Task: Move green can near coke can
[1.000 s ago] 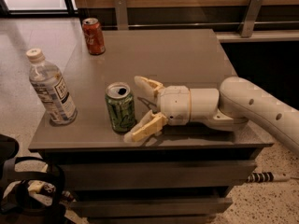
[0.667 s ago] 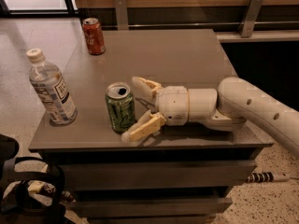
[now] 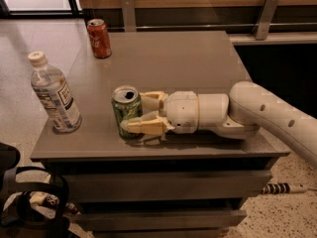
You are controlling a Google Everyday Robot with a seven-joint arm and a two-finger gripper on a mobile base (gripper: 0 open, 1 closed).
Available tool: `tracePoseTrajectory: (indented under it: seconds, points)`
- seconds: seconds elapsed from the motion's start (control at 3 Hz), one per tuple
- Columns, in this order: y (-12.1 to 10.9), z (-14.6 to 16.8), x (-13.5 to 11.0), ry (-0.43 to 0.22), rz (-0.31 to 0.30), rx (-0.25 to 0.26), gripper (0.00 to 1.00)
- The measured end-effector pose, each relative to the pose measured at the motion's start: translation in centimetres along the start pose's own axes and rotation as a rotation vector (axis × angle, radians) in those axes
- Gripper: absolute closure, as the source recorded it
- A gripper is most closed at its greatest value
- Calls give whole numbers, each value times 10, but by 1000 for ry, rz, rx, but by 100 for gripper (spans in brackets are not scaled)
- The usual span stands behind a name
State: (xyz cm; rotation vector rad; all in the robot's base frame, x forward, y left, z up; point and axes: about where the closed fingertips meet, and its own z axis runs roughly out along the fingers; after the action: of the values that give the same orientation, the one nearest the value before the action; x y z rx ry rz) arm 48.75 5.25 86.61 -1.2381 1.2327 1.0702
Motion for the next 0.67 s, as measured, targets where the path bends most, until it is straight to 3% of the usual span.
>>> tracePoseTrajectory:
  seconds: [0.33, 0.67]
  points:
    - [1, 3, -1, 0, -2, -6, 85]
    - [2, 4, -2, -1, -2, -9, 100]
